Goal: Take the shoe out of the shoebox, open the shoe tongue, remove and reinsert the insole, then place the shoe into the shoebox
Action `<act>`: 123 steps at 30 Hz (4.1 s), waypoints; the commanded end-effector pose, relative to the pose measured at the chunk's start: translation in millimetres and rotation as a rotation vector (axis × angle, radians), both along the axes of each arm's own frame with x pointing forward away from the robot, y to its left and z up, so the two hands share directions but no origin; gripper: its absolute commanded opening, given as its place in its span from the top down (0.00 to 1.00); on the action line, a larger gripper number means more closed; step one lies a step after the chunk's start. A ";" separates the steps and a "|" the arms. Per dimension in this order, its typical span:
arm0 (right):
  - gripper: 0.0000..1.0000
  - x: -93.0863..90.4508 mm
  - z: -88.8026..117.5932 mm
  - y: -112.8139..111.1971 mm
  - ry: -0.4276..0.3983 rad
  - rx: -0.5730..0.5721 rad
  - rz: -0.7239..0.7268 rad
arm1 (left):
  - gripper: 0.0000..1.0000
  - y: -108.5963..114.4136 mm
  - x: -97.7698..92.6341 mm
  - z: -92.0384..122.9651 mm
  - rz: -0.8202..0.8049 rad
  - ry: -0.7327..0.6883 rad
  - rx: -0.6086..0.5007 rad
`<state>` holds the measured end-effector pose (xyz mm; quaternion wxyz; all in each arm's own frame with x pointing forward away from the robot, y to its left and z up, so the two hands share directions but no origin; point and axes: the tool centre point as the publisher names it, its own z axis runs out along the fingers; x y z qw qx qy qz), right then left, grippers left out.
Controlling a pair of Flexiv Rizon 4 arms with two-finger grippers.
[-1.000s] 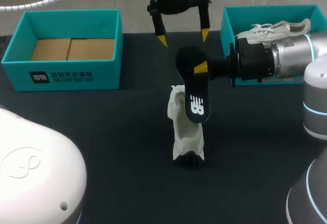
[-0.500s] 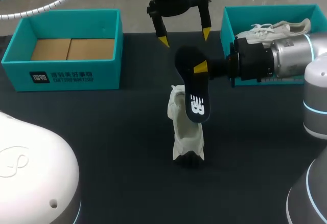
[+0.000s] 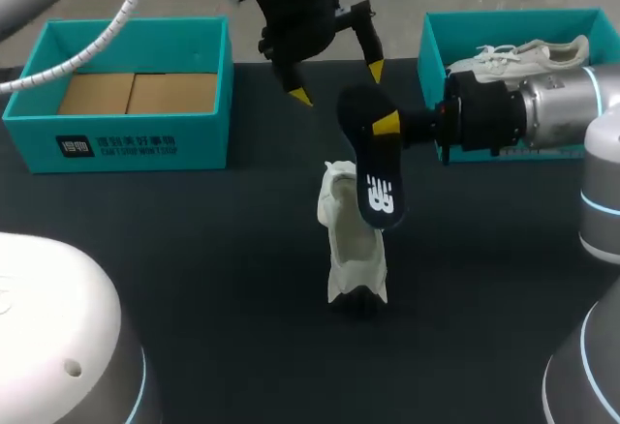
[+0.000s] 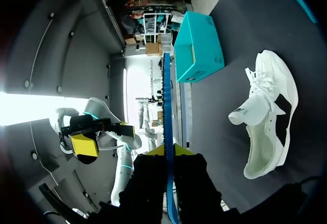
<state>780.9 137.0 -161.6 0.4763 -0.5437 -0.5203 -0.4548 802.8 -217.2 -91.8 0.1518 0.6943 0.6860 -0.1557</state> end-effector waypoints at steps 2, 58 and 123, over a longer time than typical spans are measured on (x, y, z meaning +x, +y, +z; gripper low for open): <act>1.00 -0.7 3.2 -3.2 -0.002 0.009 -0.010 | 0.00 15.1 -7.4 -7.4 0.042 -0.068 -0.242; 1.00 0.6 41.8 -20.7 0.026 0.212 -0.174 | 0.00 -3.3 2.6 -28.8 0.002 -0.269 -1.057; 0.00 -7.0 14.3 -54.2 0.021 0.010 -0.267 | 1.00 -37.3 -13.5 -39.3 -0.031 -0.094 -1.150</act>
